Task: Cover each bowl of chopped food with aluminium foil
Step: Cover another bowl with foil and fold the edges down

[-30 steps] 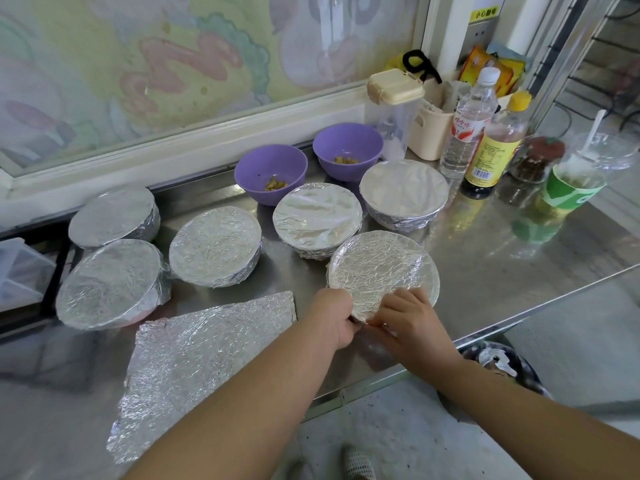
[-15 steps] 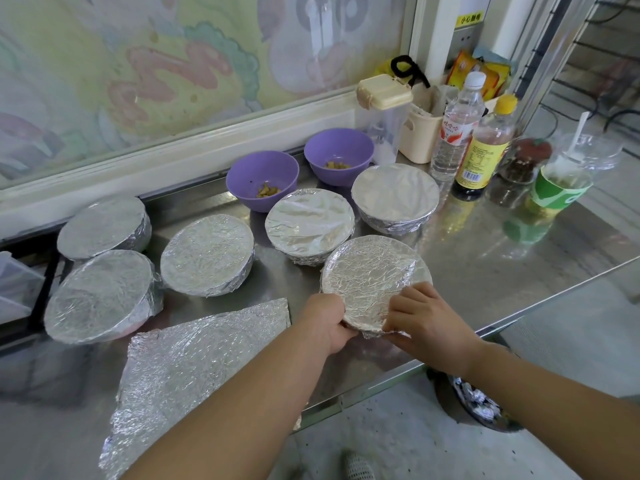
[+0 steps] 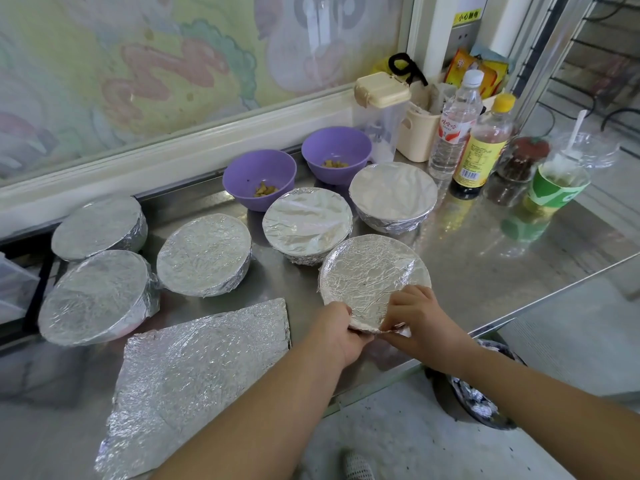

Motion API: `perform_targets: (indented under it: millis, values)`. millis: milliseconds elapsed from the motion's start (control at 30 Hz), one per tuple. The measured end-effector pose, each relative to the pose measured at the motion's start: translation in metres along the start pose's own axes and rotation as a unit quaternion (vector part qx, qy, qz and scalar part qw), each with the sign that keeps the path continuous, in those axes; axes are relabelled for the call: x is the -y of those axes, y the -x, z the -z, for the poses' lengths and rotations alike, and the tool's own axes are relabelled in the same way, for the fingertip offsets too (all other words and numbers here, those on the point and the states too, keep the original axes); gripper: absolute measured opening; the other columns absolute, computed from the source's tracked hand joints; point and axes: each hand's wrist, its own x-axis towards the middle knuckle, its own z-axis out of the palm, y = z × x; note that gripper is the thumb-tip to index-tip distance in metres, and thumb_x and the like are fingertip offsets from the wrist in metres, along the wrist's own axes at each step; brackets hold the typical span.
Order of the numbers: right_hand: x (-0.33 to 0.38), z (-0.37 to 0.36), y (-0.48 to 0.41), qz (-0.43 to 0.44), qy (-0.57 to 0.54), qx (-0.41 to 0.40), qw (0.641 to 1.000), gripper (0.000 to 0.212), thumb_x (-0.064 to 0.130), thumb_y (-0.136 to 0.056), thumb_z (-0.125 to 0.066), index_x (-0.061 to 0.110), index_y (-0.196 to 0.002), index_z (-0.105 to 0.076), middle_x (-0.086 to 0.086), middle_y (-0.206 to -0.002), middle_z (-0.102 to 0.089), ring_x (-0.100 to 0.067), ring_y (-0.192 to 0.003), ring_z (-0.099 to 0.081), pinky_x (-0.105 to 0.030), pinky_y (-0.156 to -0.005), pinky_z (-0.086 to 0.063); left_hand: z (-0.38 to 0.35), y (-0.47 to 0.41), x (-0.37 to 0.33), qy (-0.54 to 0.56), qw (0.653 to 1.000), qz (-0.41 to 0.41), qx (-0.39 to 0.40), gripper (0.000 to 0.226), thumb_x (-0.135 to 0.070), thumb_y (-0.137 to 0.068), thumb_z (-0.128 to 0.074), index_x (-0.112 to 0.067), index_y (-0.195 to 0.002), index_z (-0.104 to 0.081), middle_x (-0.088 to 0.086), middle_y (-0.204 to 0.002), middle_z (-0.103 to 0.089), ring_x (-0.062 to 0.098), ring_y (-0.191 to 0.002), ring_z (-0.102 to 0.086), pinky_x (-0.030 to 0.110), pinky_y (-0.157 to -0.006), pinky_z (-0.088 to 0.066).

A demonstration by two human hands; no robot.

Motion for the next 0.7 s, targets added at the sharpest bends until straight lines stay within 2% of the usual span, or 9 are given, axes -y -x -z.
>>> perform_targets:
  millis: [133, 233, 367, 467, 533, 600, 633, 700]
  values:
    - [-0.001, 0.001, -0.003, -0.011, -0.009, 0.018, 1.0, 0.016, 0.027, -0.071, -0.084, 0.028, -0.072, -0.068, 0.024, -0.078, -0.044, 0.005, -0.082, -0.035, -0.032, -0.091, -0.034, 0.0, -0.004, -0.002, 0.018, 1.0, 0.008, -0.012, 0.046, 0.007, -0.099, -0.027, 0.001, -0.14, -0.045, 0.027, -0.136, -0.054, 0.042, -0.124, -0.053, 0.056, -0.088, -0.044]
    - [-0.001, 0.002, -0.004, -0.011, -0.011, 0.028, 0.999, 0.019, 0.023, -0.069, -0.087, 0.028, -0.071, -0.069, 0.023, -0.078, -0.045, 0.003, -0.08, -0.036, -0.034, -0.09, -0.037, -0.001, -0.007, -0.003, 0.031, 0.999, 0.006, -0.015, 0.045, 0.008, -0.099, -0.026, 0.002, -0.139, -0.045, 0.028, -0.137, -0.053, 0.044, -0.126, -0.052, 0.06, -0.091, -0.043]
    - [-0.005, 0.004, -0.005, -0.008, -0.011, 0.043, 0.999, 0.022, 0.022, -0.07, -0.09, 0.029, -0.072, -0.068, 0.022, -0.078, -0.046, -0.004, -0.078, -0.044, -0.034, -0.088, -0.038, -0.002, -0.007, -0.001, 0.044, 0.999, 0.0, -0.005, 0.037, 0.009, -0.098, -0.026, -0.001, -0.125, -0.05, 0.029, -0.129, -0.056, 0.044, -0.124, -0.053, 0.059, -0.094, -0.044]
    - [-0.007, 0.009, -0.007, 0.007, -0.008, 0.057, 0.998, 0.022, 0.025, -0.071, -0.089, 0.03, -0.073, -0.067, 0.025, -0.08, -0.043, -0.002, -0.081, -0.04, -0.032, -0.086, -0.037, 0.003, -0.004, 0.001, 0.008, 1.0, 0.012, 0.017, 0.028, 0.006, -0.099, -0.032, 0.001, -0.119, -0.051, 0.026, -0.118, -0.059, 0.04, -0.124, -0.054, 0.052, -0.103, -0.043]
    - [-0.012, 0.015, -0.005, 0.03, 0.021, 0.067, 0.997, 0.022, 0.031, -0.073, -0.088, 0.033, -0.076, -0.066, 0.024, -0.083, -0.044, -0.003, -0.084, -0.041, -0.037, -0.088, -0.042, 0.012, -0.001, -0.003, -0.03, 0.999, 0.03, 0.027, 0.015, -0.002, -0.1, -0.041, 0.003, -0.107, -0.053, 0.022, -0.106, -0.061, 0.035, -0.125, -0.053, 0.047, -0.106, -0.038]
    - [-0.018, 0.027, -0.001, 0.042, 0.062, 0.069, 0.995, 0.019, 0.043, -0.075, -0.083, 0.037, -0.082, -0.067, 0.022, -0.089, -0.051, -0.005, -0.09, -0.046, -0.043, -0.098, -0.041, 0.026, -0.005, -0.011, -0.059, 0.998, 0.016, 0.02, 0.009, -0.009, -0.099, -0.051, -0.001, -0.1, -0.056, 0.019, -0.101, -0.06, 0.028, -0.119, -0.053, 0.05, -0.112, -0.035]
    - [-0.018, 0.033, 0.0, 0.038, 0.084, 0.068, 0.993, 0.019, 0.051, -0.076, -0.078, 0.038, -0.087, -0.068, 0.021, -0.094, -0.054, -0.006, -0.093, -0.048, -0.043, -0.104, -0.037, 0.032, -0.008, -0.016, -0.07, 0.997, -0.009, 0.009, 0.011, -0.012, -0.096, -0.057, -0.004, -0.103, -0.058, 0.019, -0.105, -0.06, 0.026, -0.116, -0.054, 0.051, -0.109, -0.039]
    - [-0.009, 0.039, -0.003, 0.024, 0.115, 0.056, 0.992, 0.035, 0.066, -0.076, -0.067, 0.04, -0.099, -0.071, 0.018, -0.101, -0.058, -0.007, -0.097, -0.05, -0.04, -0.108, -0.032, 0.043, -0.015, -0.023, -0.104, 0.99, -0.085, -0.032, 0.028, -0.015, -0.091, -0.067, -0.012, -0.116, -0.056, 0.017, -0.119, -0.057, 0.026, -0.113, -0.057, 0.047, -0.094, -0.049]
